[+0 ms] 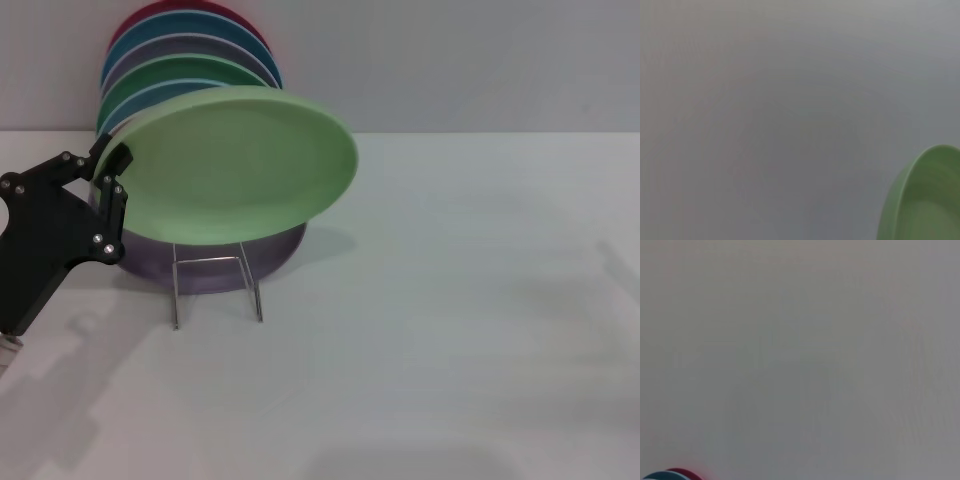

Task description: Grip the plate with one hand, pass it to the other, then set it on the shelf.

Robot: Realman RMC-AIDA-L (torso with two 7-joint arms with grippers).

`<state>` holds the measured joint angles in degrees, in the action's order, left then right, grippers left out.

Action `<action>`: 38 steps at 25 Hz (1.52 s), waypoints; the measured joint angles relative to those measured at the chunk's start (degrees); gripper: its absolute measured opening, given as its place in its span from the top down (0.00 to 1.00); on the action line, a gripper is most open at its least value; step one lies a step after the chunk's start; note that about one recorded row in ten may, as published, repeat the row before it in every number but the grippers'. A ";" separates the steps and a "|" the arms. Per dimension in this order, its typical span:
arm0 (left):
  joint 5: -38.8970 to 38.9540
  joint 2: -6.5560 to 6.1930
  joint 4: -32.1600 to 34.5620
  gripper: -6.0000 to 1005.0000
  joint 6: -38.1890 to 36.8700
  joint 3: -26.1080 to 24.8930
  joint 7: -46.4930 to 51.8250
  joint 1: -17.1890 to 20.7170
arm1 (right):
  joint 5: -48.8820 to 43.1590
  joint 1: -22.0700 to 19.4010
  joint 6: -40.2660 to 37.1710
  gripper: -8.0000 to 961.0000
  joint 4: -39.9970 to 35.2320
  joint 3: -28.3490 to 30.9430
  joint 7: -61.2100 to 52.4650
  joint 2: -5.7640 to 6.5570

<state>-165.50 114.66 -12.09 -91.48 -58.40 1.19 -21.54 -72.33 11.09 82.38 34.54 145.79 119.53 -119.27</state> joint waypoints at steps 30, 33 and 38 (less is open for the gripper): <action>0.29 2.67 3.80 0.72 5.13 -0.43 0.81 -0.29 | -0.18 -0.08 0.06 0.21 0.21 0.00 0.09 0.00; 0.30 2.93 3.04 0.53 2.26 -2.84 -0.16 1.20 | -0.18 -0.31 0.08 0.21 0.26 0.27 0.14 0.01; 0.34 3.50 0.00 0.42 -2.26 -8.22 -0.71 4.99 | -0.10 -0.43 0.11 0.21 0.12 0.43 0.80 -0.06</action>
<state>-165.16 118.16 -12.09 -93.74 -66.62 0.48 -16.55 -72.44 10.65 82.49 34.66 146.23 120.33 -119.33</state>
